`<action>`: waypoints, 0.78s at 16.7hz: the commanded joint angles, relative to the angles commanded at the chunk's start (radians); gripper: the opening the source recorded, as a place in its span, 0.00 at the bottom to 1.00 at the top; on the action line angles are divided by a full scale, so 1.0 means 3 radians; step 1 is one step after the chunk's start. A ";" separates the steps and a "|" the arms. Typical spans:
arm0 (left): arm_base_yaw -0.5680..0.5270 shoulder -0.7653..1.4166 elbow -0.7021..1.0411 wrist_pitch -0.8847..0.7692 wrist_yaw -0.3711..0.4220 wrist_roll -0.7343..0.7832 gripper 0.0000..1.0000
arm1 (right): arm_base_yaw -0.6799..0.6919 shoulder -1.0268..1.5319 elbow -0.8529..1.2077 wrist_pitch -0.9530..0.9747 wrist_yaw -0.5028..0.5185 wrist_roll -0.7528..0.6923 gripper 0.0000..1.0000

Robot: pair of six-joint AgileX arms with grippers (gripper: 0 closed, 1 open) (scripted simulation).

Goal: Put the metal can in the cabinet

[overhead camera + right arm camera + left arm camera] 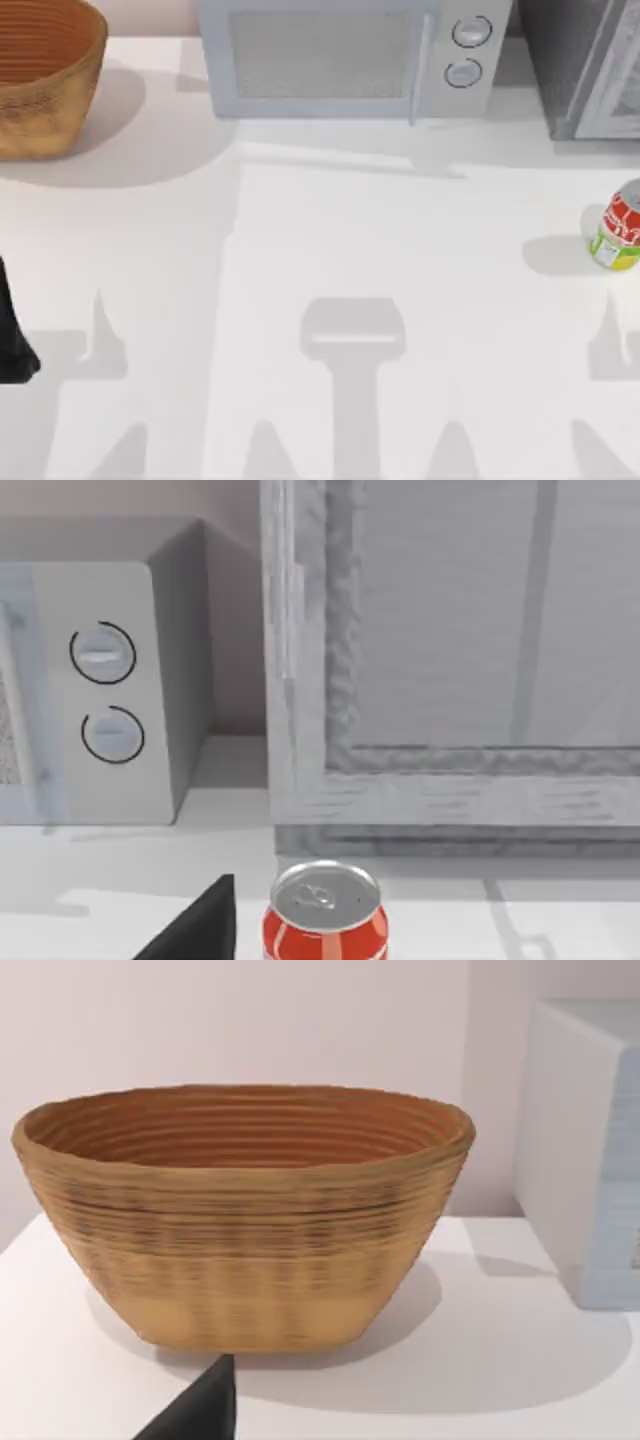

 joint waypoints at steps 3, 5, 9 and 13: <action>0.0000 0.0000 0.0000 0.0000 0.0000 0.0000 1.00 | 0.0003 0.0031 0.0005 0.0028 0.0002 0.0001 1.00; 0.0000 0.0000 0.0000 0.0000 0.0000 0.0000 1.00 | 0.0015 0.0193 0.0026 0.0169 0.0015 0.0003 1.00; 0.0000 0.0000 0.0000 0.0000 0.0000 0.0000 1.00 | 0.0057 0.0885 0.0100 0.0744 0.0078 0.0010 1.00; 0.0000 0.0000 0.0000 0.0000 0.0000 0.0000 1.00 | 0.0115 0.1920 0.0202 0.1587 0.0176 0.0022 1.00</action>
